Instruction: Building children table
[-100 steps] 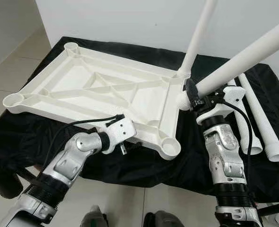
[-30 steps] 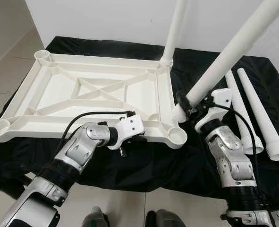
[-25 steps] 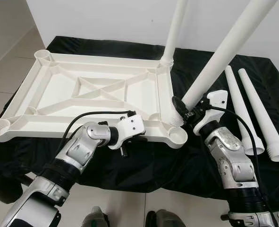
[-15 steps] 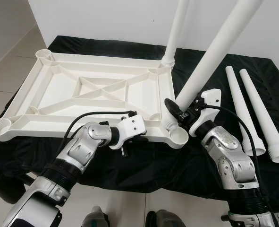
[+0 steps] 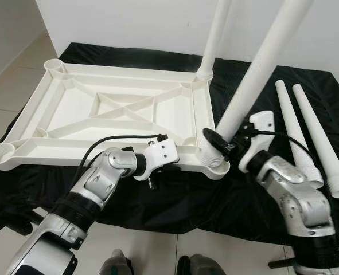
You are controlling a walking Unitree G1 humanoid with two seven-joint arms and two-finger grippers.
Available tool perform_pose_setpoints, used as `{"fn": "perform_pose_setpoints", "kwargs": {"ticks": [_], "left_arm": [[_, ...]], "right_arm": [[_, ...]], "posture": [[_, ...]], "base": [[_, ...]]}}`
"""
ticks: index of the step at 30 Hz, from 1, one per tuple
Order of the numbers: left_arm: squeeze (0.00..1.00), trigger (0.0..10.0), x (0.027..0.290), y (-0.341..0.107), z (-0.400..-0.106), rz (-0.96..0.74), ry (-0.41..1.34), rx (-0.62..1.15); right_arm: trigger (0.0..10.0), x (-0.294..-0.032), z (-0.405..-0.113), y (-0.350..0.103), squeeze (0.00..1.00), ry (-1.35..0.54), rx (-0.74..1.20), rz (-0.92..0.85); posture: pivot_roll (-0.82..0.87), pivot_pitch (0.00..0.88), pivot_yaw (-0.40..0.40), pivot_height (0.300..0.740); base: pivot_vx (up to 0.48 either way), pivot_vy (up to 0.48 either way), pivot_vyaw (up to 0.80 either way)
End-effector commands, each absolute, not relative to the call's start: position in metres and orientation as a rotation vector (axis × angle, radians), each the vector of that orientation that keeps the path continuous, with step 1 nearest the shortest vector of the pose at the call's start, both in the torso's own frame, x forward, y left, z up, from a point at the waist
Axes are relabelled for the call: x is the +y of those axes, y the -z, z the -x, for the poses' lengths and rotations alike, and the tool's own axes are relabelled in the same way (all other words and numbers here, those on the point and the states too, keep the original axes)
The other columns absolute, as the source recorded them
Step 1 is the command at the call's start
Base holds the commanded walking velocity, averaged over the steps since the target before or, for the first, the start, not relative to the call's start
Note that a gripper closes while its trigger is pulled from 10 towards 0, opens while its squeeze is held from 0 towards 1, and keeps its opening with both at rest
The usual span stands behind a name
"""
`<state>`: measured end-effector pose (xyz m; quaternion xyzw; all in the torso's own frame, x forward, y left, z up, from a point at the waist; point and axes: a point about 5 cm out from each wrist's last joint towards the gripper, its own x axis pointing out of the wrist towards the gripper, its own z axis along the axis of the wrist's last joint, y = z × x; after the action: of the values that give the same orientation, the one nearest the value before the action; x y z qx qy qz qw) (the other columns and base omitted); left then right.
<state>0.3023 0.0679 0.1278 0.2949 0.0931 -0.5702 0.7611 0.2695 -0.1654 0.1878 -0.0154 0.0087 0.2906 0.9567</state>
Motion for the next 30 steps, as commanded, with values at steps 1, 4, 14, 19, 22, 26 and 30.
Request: {"fn": "perform_pose_setpoints", "kwargs": {"ticks": [1,4,14,19,22,26,30], "left_arm": [[0.0,10.0,0.074,-0.136,-0.313,-0.663,1.117,0.151],[0.0,10.0,0.074,-0.136,-0.313,-0.663,1.115,0.15],[0.0,10.0,0.074,-0.137,-0.315,-0.669,1.114,0.145],[0.0,10.0,0.075,-0.139,-0.315,-0.673,1.112,0.141],[0.0,10.0,0.075,-0.139,-0.315,-0.673,1.112,0.14],[0.0,10.0,0.075,-0.139,-0.314,-0.674,1.113,0.139],[0.0,10.0,0.074,-0.139,-0.314,-0.673,1.116,0.137]], "right_arm": [[10.0,-0.168,-0.266,-0.191,0.0,-0.604,0.018,0.041],[10.0,-0.169,-0.265,-0.192,0.0,-0.604,0.02,0.049],[10.0,-0.17,-0.264,-0.189,0.0,-0.61,0.028,0.04],[10.0,-0.162,-0.262,-0.176,0.0,-0.62,0.06,0.0],[10.0,-0.161,-0.261,-0.169,0.0,-0.613,0.064,-0.022],[10.0,-0.16,-0.261,-0.167,0.0,-0.608,0.065,-0.032],[10.0,-0.159,-0.262,-0.161,0.0,-0.596,0.07,-0.044]], "posture": [[-0.04,0.044,-0.031,0.74],[-0.04,0.044,-0.031,0.74],[-0.04,0.049,-0.027,0.74],[-0.04,0.05,-0.026,0.74],[-0.04,0.052,-0.027,0.74],[-0.04,0.053,-0.027,0.74],[-0.04,0.055,-0.028,0.74]], "base": [[0.0,0.0,0.0],[0.0,0.0,0.0],[0.0,0.0,0.0],[0.0,0.0,0.0],[0.0,0.0,0.0],[0.0,0.0,0.0],[0.0,0.0,0.0]]}}
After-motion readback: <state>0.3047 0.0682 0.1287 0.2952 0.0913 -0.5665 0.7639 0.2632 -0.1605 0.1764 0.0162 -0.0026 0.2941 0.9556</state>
